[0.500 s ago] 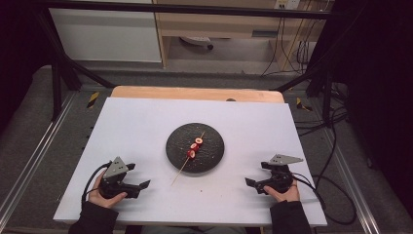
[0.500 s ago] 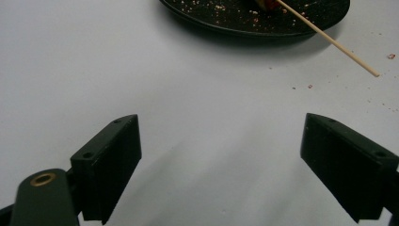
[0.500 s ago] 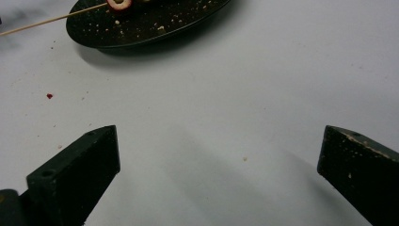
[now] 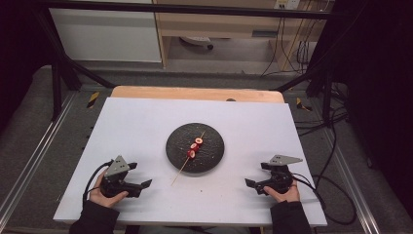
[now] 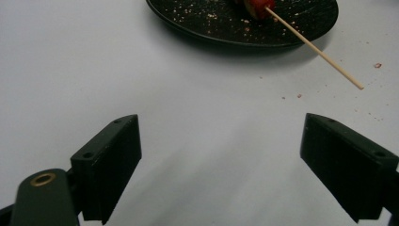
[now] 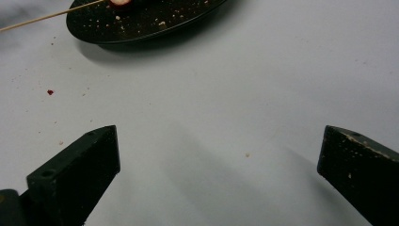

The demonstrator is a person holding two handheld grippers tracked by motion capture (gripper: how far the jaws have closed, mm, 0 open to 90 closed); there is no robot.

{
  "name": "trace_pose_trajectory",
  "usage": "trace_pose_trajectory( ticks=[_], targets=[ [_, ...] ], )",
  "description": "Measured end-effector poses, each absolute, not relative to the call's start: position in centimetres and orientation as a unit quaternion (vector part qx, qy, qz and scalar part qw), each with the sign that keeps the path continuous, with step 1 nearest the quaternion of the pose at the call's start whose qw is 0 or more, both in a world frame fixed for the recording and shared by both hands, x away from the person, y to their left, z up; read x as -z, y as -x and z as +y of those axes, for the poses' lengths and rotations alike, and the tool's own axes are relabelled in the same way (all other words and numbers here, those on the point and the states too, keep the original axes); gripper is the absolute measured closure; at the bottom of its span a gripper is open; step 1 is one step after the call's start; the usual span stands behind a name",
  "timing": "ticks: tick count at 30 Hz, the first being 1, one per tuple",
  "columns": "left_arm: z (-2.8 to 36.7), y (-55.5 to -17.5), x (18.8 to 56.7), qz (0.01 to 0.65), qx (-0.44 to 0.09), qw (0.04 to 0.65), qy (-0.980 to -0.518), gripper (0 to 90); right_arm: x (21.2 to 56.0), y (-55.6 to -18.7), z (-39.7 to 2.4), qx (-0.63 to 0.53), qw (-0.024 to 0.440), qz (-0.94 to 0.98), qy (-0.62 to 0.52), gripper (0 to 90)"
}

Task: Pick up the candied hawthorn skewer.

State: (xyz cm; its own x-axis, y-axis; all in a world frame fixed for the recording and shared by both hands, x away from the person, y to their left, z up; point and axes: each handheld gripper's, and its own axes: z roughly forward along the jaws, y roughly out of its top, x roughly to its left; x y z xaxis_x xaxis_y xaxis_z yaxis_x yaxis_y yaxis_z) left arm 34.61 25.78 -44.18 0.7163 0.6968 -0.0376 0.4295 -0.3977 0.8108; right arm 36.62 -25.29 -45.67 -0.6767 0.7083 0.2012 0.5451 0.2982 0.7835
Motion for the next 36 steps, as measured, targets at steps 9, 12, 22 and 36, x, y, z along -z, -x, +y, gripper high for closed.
trace_pose_trajectory(
  ticks=[9, 12, 22, 36],
  targets=[
    [25.0, -34.8, 43.5, 0.340, -0.151, 0.428, -0.823, 12.7, 45.5, -36.6, -25.4, -0.450, 0.091, 0.796, -0.393, 0.9],
    [24.6, -34.9, 43.1, 0.340, -0.150, 0.427, -0.824, 12.7, 45.4, -36.6, -25.4, -0.450, 0.092, 0.796, -0.394, 1.0],
    [22.9, -35.4, 41.8, 0.350, -0.145, 0.418, -0.825, 13.5, 45.4, -36.6, -25.4, -0.449, 0.092, 0.797, -0.393, 1.1],
    [17.5, -37.2, 40.3, 0.348, -0.147, 0.391, -0.839, 21.5, 45.4, -36.7, -25.4, -0.447, 0.093, 0.798, -0.394, 1.1]
  ],
)
